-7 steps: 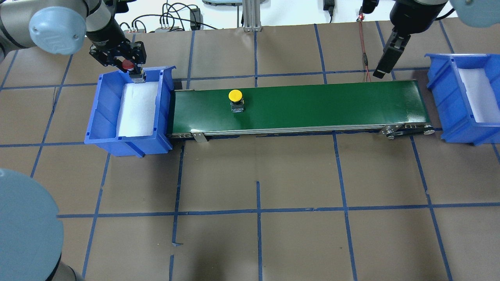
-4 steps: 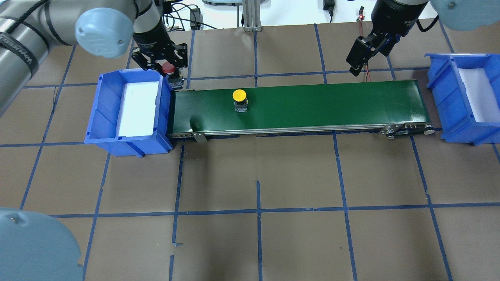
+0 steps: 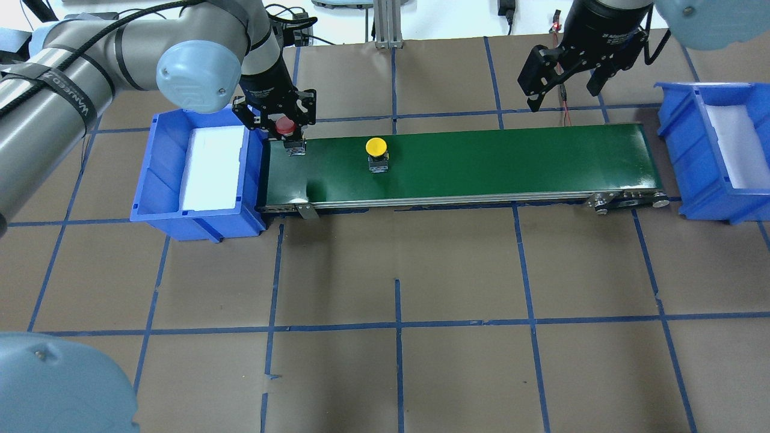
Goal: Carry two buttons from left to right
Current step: 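Lift the red button with the left gripper and carry it onto the belt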
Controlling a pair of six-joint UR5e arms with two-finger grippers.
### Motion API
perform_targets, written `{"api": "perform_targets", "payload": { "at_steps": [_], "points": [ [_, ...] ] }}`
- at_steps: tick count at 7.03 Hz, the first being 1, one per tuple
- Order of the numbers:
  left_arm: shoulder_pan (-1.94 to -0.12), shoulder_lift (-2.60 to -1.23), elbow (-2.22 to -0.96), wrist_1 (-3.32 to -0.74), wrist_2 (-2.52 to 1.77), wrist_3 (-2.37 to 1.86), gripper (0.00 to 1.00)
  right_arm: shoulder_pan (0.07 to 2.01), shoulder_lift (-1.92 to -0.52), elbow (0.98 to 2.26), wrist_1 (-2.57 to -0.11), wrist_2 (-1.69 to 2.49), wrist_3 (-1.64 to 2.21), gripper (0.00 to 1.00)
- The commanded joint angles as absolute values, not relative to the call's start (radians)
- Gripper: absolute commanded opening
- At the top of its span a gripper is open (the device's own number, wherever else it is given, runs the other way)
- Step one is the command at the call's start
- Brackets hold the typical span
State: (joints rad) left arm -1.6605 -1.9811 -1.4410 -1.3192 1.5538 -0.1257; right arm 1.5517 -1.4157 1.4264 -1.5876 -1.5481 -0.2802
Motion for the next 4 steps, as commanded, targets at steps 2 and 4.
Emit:
{"api": "perform_targets", "payload": {
  "at_steps": [2, 4],
  "points": [
    [-1.670, -2.009, -1.450, -1.295, 1.557, -0.129, 0.38, 1.554, -1.414, 1.433, -1.588, -1.549, -0.273, 1.00],
    [-1.671, -2.019, -1.477, -1.283, 1.555, -0.129, 0.38, 1.552, -1.414, 1.433, -1.589, -1.549, -0.273, 1.00]
  ]
}}
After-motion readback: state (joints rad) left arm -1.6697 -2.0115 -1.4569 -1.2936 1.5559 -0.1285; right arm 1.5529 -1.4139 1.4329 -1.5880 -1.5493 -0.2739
